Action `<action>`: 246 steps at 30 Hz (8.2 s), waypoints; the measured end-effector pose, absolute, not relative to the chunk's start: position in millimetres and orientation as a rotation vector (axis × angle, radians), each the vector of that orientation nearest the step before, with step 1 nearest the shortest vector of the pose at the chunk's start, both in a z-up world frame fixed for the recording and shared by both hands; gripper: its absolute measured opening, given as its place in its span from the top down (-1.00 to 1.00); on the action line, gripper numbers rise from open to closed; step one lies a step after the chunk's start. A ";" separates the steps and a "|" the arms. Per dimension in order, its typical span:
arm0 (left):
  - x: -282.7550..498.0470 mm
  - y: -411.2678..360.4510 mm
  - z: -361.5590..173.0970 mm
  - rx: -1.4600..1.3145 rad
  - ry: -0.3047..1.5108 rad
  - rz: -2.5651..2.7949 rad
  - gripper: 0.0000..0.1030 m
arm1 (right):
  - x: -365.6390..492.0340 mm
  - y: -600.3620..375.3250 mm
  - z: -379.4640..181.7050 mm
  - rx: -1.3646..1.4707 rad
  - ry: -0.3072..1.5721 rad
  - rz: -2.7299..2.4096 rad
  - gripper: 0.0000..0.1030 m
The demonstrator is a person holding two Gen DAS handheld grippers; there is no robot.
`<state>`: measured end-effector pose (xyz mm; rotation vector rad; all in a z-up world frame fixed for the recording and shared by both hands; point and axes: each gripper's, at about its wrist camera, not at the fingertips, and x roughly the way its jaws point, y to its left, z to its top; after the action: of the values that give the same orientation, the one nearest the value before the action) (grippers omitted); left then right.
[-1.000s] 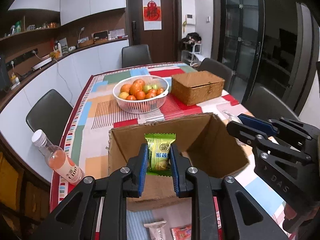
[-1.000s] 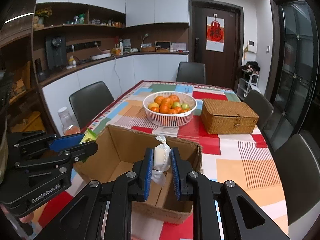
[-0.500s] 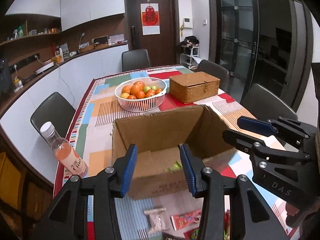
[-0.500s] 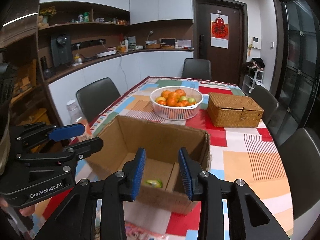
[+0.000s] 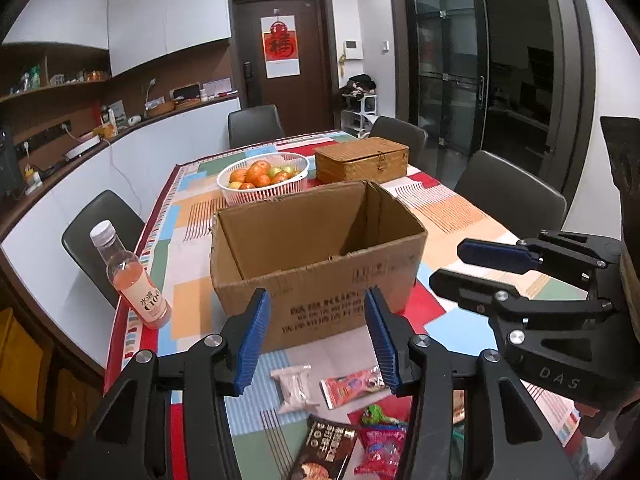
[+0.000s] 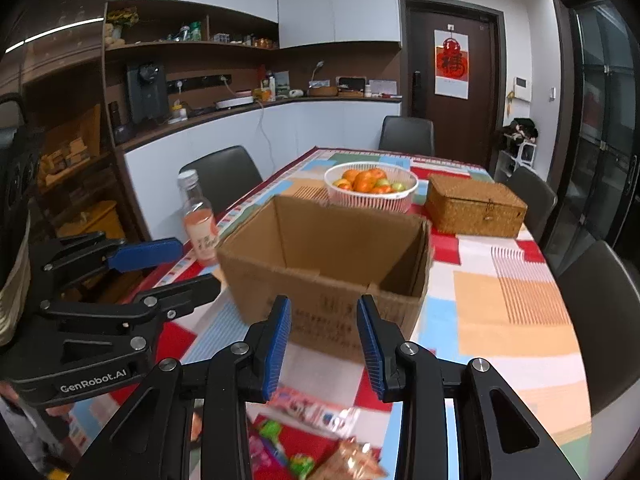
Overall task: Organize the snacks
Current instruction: 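Grasp the green lollipop with the left tool while the right tool grasps another green lollipop, then carry both lollipops over the box and open both tools to drop them, then grasp the red hawthorn bag with the left tool while the right tool grasps the Fortune Biscuits packet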
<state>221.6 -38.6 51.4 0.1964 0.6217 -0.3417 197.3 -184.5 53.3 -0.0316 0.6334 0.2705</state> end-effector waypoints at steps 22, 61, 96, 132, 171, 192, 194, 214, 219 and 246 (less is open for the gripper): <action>178.6 -42.3 -29.7 0.270 0.807 -0.469 0.06 | 155.7 -172.9 -25.8 -0.044 0.901 0.344 0.32; 239.0 -68.7 -115.2 0.213 1.041 -0.598 0.38 | 191.1 -174.7 -112.2 0.004 1.137 0.376 0.46; 227.9 -51.3 -44.0 0.107 0.864 -0.510 0.53 | 186.3 -189.1 -37.1 0.085 0.910 0.326 0.48; 274.7 -33.0 103.6 0.052 0.503 -0.393 0.53 | 248.0 -192.3 94.2 0.116 0.562 0.302 0.48; 297.4 -31.4 60.5 0.041 0.634 -0.282 0.24 | 273.5 -194.7 66.0 0.022 0.639 0.213 0.05; 188.7 -39.8 14.8 0.105 0.740 -0.333 -0.08 | 175.0 -200.6 22.2 0.034 0.735 0.190 -0.18; 185.7 -41.7 7.2 0.109 0.767 -0.342 -0.08 | 169.5 -201.2 13.2 0.039 0.764 0.184 -0.18; 178.2 -53.4 -81.3 0.130 1.042 -0.388 -0.09 | 156.7 -214.6 -70.3 0.078 1.024 0.114 -0.18; 182.2 -57.8 -93.1 0.132 1.069 -0.403 -0.08 | 161.6 -218.0 -83.7 0.090 1.062 0.098 -0.18; 204.3 -69.5 -117.2 0.032 1.136 -0.442 0.29 | 177.3 -213.1 -107.0 0.078 1.082 0.117 0.14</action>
<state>204.3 -69.5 -117.2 0.0323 1.1363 -0.4416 177.3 -213.1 -107.0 0.0783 1.0820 0.1167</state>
